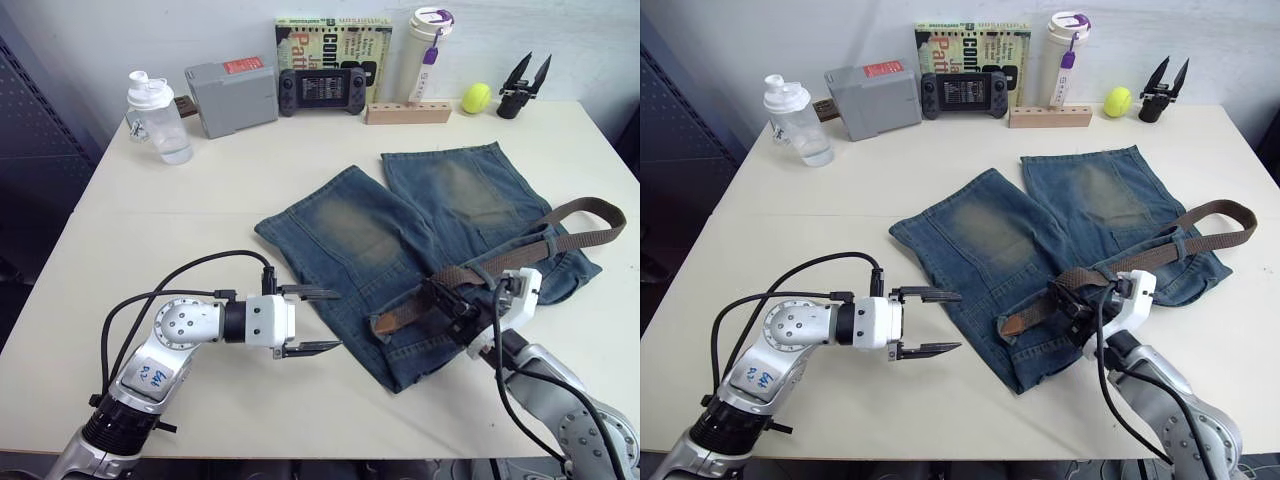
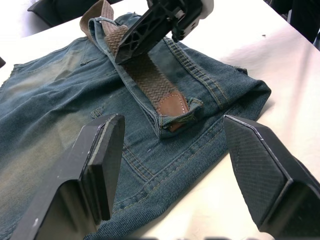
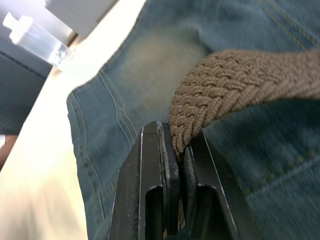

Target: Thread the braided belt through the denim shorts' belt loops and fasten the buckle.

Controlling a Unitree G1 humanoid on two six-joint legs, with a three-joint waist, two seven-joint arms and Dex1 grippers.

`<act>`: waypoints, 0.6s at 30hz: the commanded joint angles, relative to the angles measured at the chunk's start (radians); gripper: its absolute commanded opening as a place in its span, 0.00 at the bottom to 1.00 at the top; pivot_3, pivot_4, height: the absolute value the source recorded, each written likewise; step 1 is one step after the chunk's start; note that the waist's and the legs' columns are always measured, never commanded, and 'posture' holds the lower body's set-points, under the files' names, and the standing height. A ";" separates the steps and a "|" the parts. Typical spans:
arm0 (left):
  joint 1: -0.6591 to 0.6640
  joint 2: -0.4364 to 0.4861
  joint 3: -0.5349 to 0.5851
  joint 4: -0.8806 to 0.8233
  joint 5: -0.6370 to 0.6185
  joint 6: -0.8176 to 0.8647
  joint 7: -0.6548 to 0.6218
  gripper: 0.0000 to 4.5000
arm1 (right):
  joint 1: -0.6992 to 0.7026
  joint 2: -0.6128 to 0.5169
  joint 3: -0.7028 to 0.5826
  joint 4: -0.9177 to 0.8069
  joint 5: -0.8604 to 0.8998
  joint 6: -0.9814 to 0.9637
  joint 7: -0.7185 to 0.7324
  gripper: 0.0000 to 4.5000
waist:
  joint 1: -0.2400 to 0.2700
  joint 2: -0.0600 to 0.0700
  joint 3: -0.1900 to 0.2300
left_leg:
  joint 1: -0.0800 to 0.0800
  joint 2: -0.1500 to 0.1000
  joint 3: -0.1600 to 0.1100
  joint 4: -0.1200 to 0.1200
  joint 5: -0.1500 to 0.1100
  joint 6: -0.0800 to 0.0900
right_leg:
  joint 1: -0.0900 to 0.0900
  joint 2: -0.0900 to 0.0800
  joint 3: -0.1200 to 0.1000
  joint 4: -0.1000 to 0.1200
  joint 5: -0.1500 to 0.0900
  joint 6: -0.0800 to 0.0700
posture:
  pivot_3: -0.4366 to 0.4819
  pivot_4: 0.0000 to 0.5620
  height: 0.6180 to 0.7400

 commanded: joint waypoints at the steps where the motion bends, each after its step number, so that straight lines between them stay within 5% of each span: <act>1: -0.006 0.001 0.017 -0.040 0.005 -0.002 0.003 0.77 | -0.007 -0.016 -0.054 -0.042 0.023 -0.021 0.035 0.00 | 0.001 0.000 0.000 | 0.000 0.000 0.000 0.000 0.000 0.000 | 0.000 0.000 0.000 0.000 0.000 0.000 | 0.48 0.27 0.92; 18: -0.016 0.005 0.025 -0.038 0.004 0.001 0.003 0.77 | -0.011 -0.138 -0.068 -0.110 0.041 0.027 0.103 0.00 | 0.000 0.000 0.000 | 0.000 0.000 0.000 0.000 0.000 0.000 | 0.000 0.000 0.000 0.000 0.000 0.000 | 0.48 0.27 0.92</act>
